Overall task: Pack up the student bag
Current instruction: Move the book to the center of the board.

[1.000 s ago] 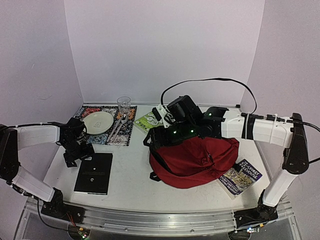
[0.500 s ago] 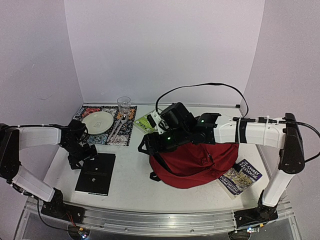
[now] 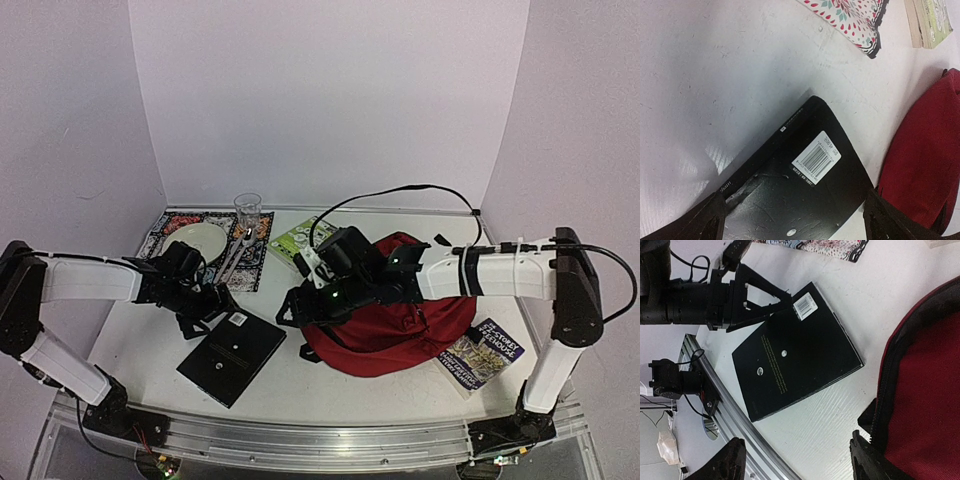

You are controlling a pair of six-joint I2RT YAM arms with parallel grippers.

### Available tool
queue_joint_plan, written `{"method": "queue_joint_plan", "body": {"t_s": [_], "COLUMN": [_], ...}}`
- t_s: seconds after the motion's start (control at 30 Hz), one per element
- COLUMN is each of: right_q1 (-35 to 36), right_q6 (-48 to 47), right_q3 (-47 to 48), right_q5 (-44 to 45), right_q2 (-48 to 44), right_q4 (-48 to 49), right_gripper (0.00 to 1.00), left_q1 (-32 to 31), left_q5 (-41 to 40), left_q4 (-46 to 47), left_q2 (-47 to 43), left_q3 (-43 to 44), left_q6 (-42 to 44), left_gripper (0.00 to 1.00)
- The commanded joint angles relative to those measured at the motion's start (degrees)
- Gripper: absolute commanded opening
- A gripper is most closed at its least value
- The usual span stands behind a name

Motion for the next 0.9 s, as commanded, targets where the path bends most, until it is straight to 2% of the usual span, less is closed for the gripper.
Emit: {"method": "queue_joint_plan", "body": {"t_s": [0.0,0.13,0.27,0.57,0.7,0.87], "right_q1": [2.19,3.38,3.41,3.39,3.35,2.98], "right_q6": [1.61,2.96,3.97,5.51,6.02,7.02], "right_q3": [-0.57,-0.74,-1.33,-1.47,-0.83,-0.17], "right_q5": [-3.64,-3.58,-2.47,-4.31,-3.67,-3.78], "right_q2": [2.67,4.36,5.4,10.04,11.86,14.52], "right_q4": [0.52,0.5,0.56,1.9,2.23,3.27], "right_gripper": [0.71,0.69,0.67,0.65,0.65,0.65], "left_q1": [-0.51,-0.47,-0.42,-0.5,-1.17,-2.57], "left_q5": [-2.04,-8.19,-9.23,-0.43,6.13,9.03], "left_q4": [-5.83,-14.45,-17.39,-15.39,-10.0,-5.31], "left_q2": [1.87,1.5,1.09,-0.08,0.17,-0.11], "left_q3": [0.71,3.27,1.55,-2.4,-3.8,-4.67], "left_q6": [0.6,5.23,6.92,5.82,3.64,0.15], "left_gripper": [0.98,0.99,0.99,0.99,0.99,0.99]}}
